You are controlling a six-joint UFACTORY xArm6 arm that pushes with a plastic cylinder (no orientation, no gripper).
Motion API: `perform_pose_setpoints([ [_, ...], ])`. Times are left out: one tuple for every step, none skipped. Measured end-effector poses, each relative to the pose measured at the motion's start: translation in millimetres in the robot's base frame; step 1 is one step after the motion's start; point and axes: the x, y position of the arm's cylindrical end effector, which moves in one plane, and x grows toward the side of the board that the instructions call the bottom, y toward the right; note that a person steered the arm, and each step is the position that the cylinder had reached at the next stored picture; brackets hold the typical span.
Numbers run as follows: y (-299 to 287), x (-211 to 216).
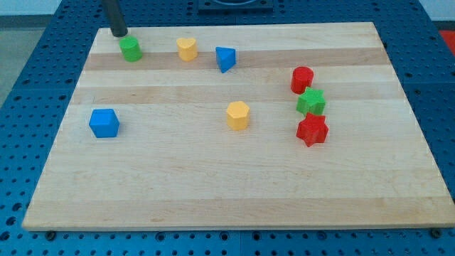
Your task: Move the green circle parallel to the right of the blue cube
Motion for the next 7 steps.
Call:
perform_pose_setpoints([
  [0.8, 0.0],
  [1.6, 7.3],
  [4.8, 46.0],
  [4.8, 54.2],
  [6.1, 69.9],
  [13.5, 95.5],
  [13.5, 94.6],
])
